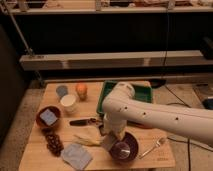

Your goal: Place eraser in purple bowl

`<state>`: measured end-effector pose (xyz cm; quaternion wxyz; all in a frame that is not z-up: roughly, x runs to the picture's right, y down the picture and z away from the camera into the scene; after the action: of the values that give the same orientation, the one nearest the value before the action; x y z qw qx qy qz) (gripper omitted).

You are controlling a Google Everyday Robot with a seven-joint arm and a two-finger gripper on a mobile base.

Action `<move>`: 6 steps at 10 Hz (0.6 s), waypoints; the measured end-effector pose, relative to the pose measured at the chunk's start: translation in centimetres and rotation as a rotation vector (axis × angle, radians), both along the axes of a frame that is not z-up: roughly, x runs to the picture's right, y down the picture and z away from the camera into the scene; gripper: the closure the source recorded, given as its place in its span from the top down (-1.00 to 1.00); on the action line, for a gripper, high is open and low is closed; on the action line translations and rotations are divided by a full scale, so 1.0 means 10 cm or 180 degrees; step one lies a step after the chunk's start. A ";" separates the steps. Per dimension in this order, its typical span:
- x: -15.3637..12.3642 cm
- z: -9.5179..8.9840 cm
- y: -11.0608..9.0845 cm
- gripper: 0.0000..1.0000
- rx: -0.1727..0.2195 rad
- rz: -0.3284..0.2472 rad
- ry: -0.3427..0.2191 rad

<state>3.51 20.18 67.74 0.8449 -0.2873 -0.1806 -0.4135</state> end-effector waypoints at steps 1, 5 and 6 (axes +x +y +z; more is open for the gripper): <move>0.07 -0.01 0.07 -1.00 -0.0023 0.0006 0.0000; 0.42 -0.08 0.29 -0.76 -0.0149 0.0094 0.0060; 0.42 -0.01 0.37 -0.55 -0.0228 0.0094 0.0083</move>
<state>7.75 23.85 67.62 0.8424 -0.3201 -0.1885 -0.3904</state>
